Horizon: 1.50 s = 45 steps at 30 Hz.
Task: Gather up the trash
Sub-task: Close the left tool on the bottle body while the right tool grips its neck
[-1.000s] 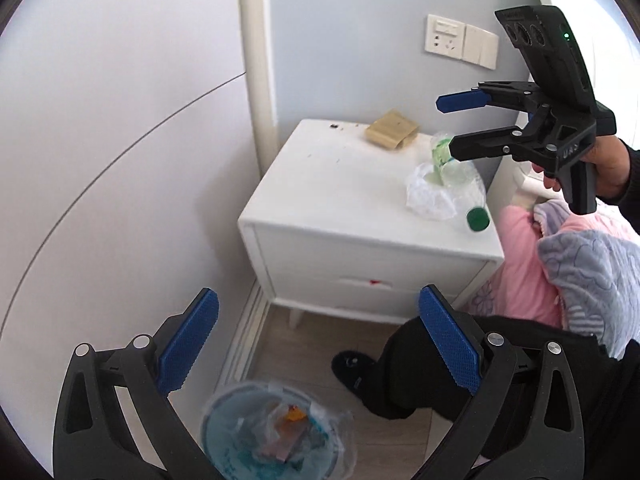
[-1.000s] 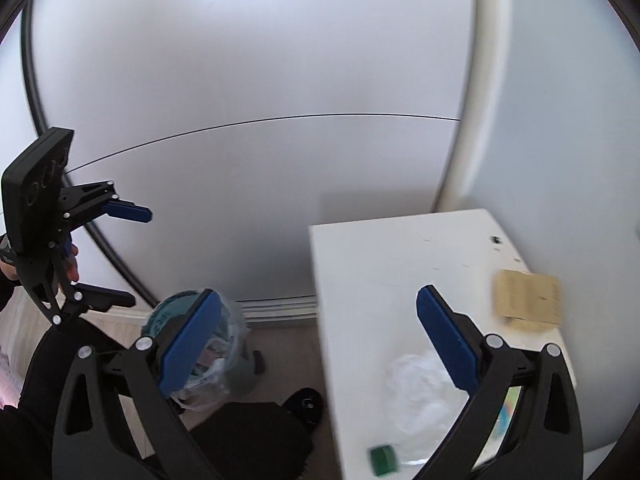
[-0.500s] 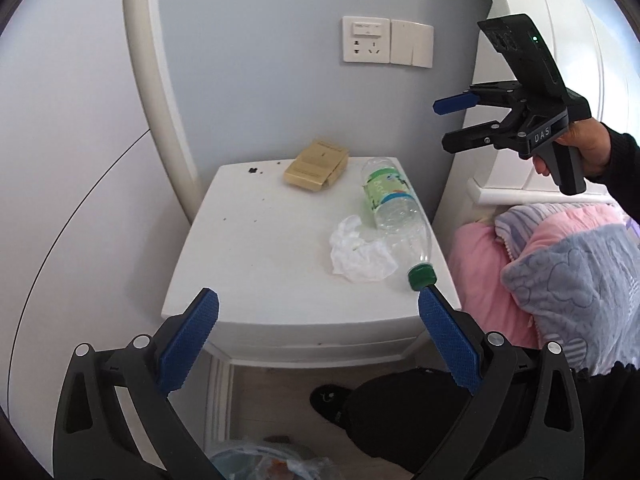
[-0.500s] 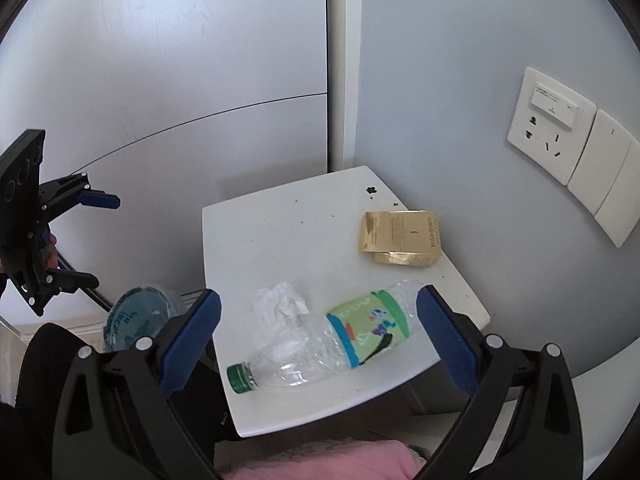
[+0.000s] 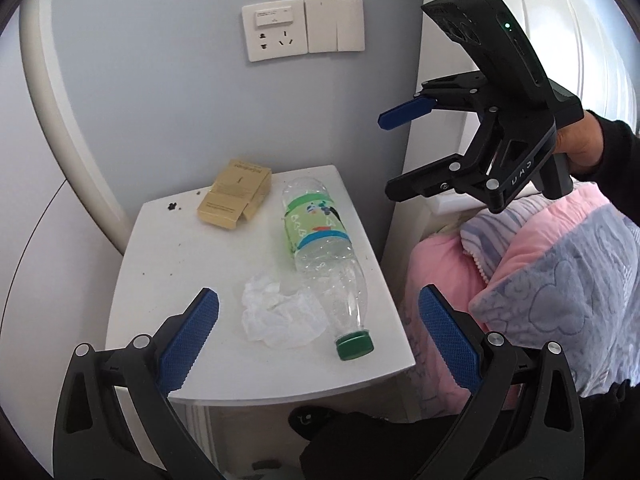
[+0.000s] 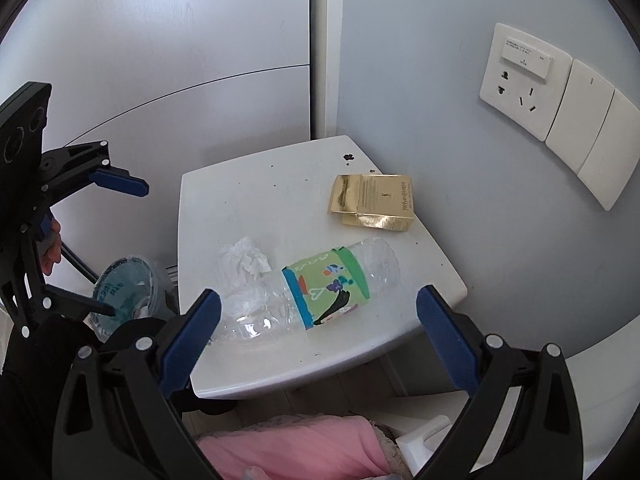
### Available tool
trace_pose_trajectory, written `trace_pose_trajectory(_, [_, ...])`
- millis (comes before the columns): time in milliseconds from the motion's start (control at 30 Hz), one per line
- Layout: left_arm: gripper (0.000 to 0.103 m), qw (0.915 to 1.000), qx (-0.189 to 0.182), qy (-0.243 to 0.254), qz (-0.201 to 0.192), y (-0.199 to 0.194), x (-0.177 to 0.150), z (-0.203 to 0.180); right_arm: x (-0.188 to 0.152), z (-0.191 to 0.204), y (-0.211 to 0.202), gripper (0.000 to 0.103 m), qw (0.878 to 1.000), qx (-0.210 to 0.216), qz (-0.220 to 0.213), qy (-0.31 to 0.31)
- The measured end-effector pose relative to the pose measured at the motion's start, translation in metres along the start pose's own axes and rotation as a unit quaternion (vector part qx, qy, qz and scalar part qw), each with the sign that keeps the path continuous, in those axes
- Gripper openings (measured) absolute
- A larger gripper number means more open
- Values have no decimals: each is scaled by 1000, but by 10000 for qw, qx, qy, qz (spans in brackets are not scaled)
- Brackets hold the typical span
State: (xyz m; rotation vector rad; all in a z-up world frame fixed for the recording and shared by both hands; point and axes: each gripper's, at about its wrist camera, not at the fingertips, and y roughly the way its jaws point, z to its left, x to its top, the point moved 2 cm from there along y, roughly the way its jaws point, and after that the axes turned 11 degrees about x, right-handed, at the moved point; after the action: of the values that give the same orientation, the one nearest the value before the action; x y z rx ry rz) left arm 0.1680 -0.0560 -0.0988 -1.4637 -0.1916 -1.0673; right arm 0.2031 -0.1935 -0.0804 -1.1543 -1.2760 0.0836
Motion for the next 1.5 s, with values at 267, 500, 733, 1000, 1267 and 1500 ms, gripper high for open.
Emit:
trace_pose_trajectory(267, [97,9995,-87,57,296,42,6,-21,-16,-9,10,96,9998,147,152,-65])
trace_pose_trajectory(500, [97,9983,-132,58,571,78,8,-27,-26,-19,21,96,9992,285,265,-84])
trace_pose_trajectory(733, [97,9970,-132,173,741,109,8,-34,-32,-25,30,96,9988,341,342,-109])
trace_pose_trajectory(1000, [97,9962,-221,125,833,132,5,-29,-35,-30,39,96,9975,436,507,-230])
trace_pose_trajectory(1267, [93,9959,-447,246,753,140,9,-30,-36,-33,46,96,9971,485,546,-213])
trace_pose_trajectory(1500, [71,9944,-545,403,809,146,7,-26,-36,-33,52,96,9965,549,598,-178])
